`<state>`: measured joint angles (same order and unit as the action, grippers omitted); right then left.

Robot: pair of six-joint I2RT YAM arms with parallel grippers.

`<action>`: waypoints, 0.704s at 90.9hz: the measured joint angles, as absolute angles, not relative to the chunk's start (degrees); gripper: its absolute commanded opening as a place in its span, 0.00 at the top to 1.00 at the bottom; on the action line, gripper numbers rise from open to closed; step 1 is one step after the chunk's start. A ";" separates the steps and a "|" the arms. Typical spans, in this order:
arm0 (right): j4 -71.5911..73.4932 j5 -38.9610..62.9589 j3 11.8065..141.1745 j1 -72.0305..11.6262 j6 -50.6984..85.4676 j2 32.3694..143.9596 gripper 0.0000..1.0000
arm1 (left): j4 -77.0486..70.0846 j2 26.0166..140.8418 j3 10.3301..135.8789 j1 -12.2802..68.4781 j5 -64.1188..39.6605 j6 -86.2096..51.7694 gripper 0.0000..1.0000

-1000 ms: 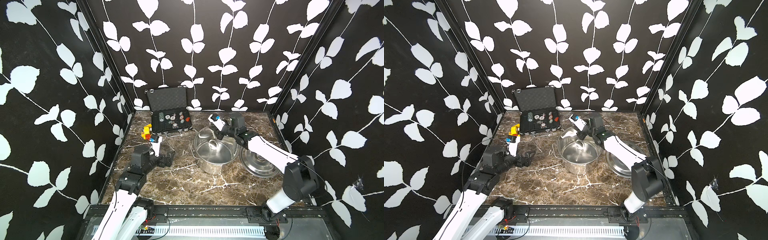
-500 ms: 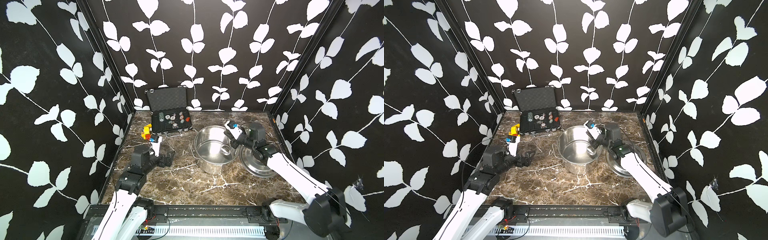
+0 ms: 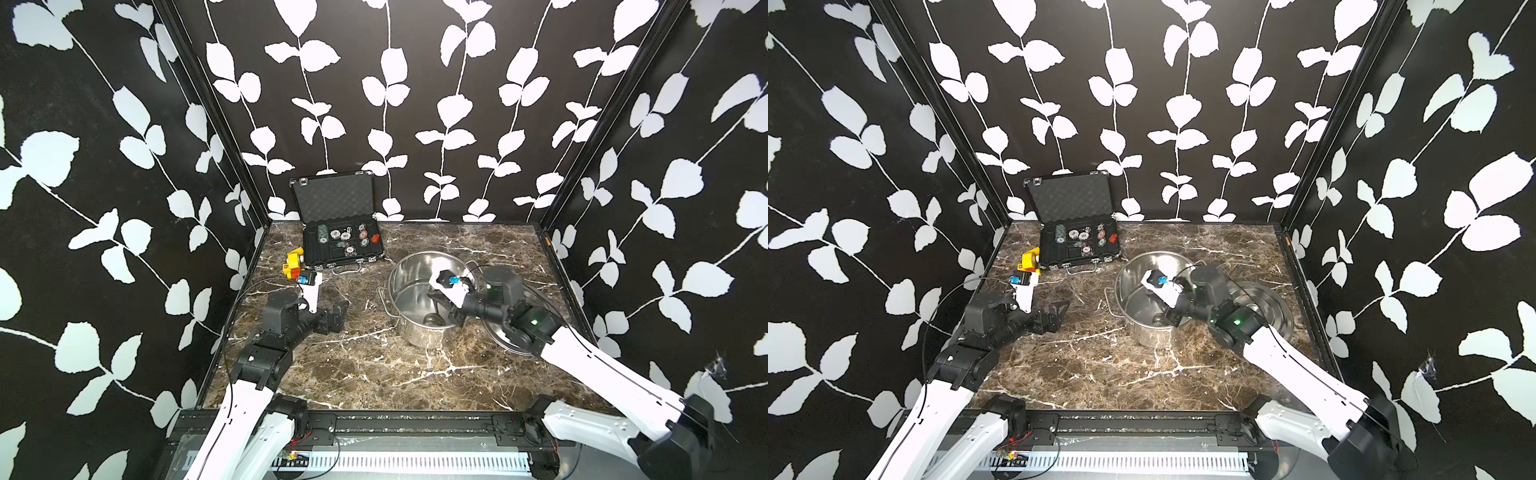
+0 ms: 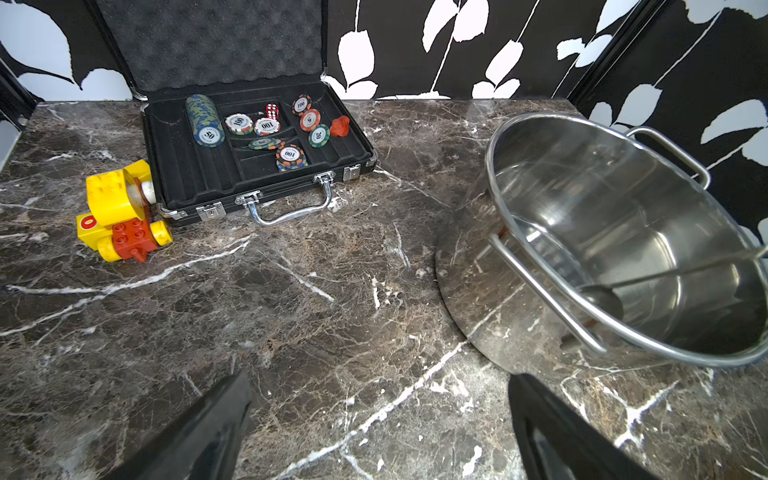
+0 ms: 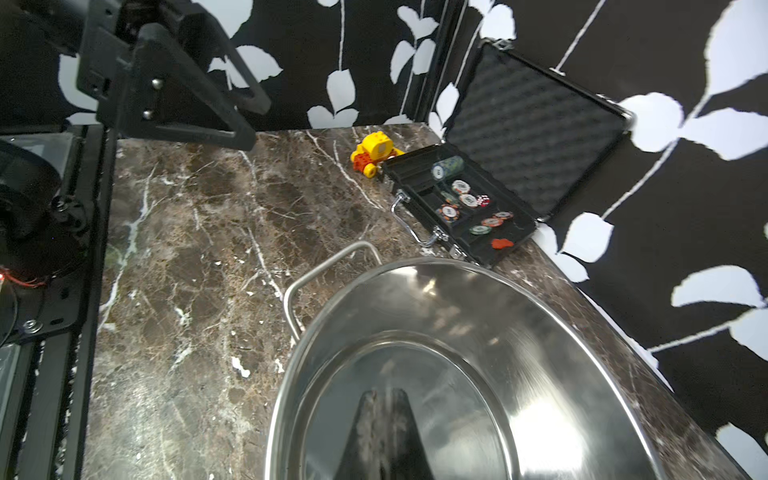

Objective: Stir the soup with a spoon
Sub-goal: Stir the soup in the pan with a stick.

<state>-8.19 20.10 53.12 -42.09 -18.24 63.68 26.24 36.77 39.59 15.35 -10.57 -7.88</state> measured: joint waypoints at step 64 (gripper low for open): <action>-0.05 23.75 72.93 -42.30 -21.10 92.05 1.00 | 26.26 35.20 39.57 15.35 -9.78 -7.88 0.01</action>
